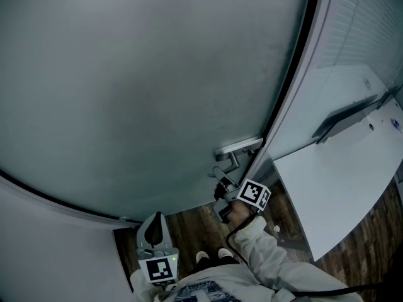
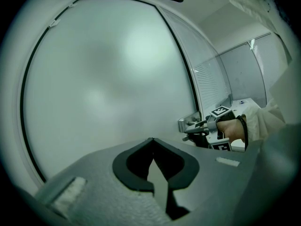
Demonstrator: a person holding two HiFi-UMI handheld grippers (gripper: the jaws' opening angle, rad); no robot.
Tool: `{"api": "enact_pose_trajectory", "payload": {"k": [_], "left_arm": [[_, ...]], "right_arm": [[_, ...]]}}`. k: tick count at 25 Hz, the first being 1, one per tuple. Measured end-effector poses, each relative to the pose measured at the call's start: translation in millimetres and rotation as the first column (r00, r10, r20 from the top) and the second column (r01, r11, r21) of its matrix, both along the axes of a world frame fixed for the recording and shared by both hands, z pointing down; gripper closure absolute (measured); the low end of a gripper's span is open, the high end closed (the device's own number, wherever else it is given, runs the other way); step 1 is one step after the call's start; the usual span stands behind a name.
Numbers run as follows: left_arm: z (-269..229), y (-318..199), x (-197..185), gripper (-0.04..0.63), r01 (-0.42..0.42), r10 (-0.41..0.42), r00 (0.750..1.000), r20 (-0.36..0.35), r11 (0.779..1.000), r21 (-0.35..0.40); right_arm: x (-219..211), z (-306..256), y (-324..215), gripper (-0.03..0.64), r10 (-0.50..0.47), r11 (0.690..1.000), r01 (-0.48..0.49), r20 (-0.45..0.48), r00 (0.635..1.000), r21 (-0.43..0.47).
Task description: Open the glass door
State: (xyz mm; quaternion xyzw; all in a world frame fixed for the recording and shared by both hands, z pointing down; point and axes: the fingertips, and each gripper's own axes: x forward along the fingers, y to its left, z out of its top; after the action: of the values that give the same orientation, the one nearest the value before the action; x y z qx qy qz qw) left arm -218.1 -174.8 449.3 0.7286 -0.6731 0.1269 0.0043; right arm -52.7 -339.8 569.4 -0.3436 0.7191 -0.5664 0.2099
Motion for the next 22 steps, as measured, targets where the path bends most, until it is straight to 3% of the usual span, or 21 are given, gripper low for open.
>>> {"api": "enact_pose_trajectory", "payload": {"k": [4,22], "left_arm": [[-0.8,4.0,0.2,0.591,-0.001,0.002,1.0,0.025,0.999,-0.04],[9.5,13.0,28.3,0.591,-0.083,0.083,0.996,-0.012,0.996,-0.015]], "right_arm": [[1.3,-6.5,4.2,0.503,-0.004,1.0,0.004,0.013,1.0,0.0],[9.4,-3.3,69.6,0.502,-0.031,0.999,0.031,0.023,0.999,-0.013]]}}
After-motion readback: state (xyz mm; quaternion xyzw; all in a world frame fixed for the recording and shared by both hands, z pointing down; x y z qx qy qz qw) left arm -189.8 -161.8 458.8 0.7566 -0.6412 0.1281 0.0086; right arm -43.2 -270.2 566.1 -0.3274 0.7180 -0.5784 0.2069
